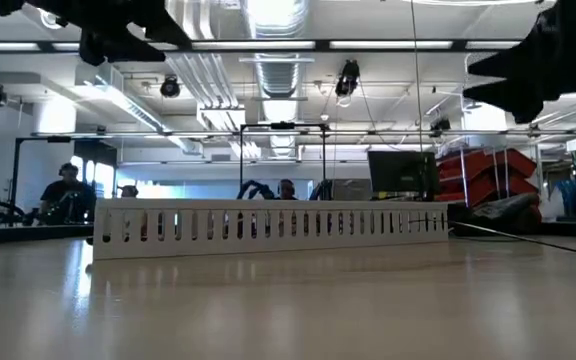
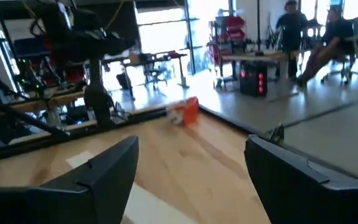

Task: Ziptie cables
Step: Return to Home position

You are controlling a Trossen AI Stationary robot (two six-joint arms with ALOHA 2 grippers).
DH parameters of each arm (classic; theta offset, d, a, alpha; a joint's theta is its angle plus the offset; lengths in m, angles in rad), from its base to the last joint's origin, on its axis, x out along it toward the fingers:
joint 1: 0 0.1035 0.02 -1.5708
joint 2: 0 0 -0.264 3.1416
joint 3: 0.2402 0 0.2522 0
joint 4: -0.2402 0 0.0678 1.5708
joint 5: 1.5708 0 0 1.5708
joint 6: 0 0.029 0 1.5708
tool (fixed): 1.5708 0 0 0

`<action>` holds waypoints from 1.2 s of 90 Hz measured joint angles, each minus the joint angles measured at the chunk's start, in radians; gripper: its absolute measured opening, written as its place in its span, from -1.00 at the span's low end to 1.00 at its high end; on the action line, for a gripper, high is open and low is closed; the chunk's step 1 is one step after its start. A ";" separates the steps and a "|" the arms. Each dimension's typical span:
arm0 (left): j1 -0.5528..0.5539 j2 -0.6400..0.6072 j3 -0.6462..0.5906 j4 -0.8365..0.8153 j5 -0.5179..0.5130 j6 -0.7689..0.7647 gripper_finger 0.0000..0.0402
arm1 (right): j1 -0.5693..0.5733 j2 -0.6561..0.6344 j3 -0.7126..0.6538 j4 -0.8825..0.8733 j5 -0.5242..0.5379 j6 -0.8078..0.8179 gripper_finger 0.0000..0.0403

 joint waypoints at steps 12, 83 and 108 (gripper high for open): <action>-0.028 0.003 -0.028 -0.002 0.027 -0.054 0.54 | -0.006 0.001 -0.061 0.083 -0.043 0.048 0.42; 0.100 -0.252 -0.306 0.090 0.665 0.151 0.54 | -0.005 0.037 -0.061 0.068 -0.139 0.030 0.52; 0.290 -0.359 -0.331 0.019 0.726 0.098 0.54 | -0.005 0.037 -0.062 0.068 -0.139 0.030 0.45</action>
